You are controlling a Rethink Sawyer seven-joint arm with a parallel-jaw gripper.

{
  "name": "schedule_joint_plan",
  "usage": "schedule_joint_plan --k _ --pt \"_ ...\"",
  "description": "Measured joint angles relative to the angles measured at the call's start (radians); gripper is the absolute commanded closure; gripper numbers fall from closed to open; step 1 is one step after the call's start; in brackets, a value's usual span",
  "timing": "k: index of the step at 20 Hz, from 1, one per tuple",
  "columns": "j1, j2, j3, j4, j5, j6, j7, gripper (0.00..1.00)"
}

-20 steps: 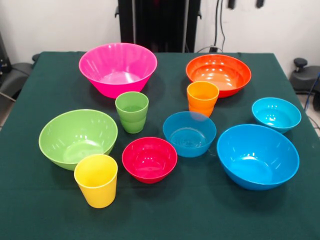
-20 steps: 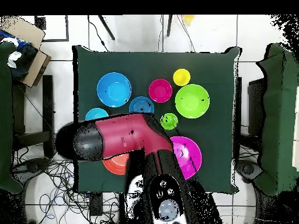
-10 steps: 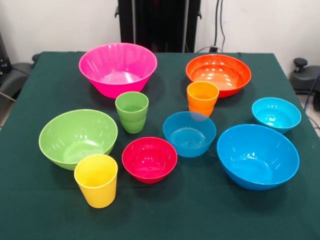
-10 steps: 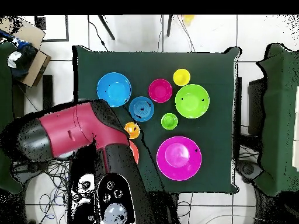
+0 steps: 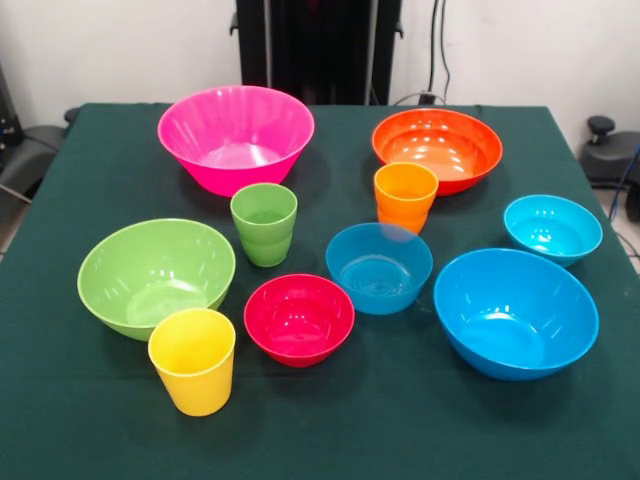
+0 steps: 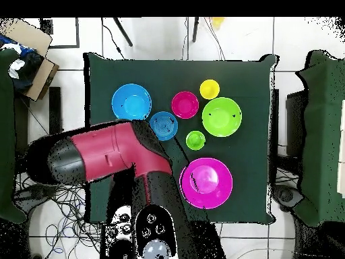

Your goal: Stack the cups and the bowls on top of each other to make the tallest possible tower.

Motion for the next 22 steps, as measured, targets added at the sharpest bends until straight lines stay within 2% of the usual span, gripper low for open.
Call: schedule_joint_plan --k 4,8,9,18,20,22 --pt "0.005 -0.020 -0.030 0.009 0.000 0.013 0.000 0.00" --pt "0.012 -0.074 -0.046 0.009 0.006 0.094 0.000 0.00" --pt "0.017 -0.110 -0.053 0.008 0.014 0.157 0.000 0.00" --pt "0.037 -0.258 -0.068 -0.027 0.035 0.457 0.000 0.00" --pt "0.043 -0.296 -0.071 -0.033 0.051 0.504 0.000 0.00" --pt "0.048 -0.309 -0.075 -0.032 0.060 0.501 0.000 0.00"
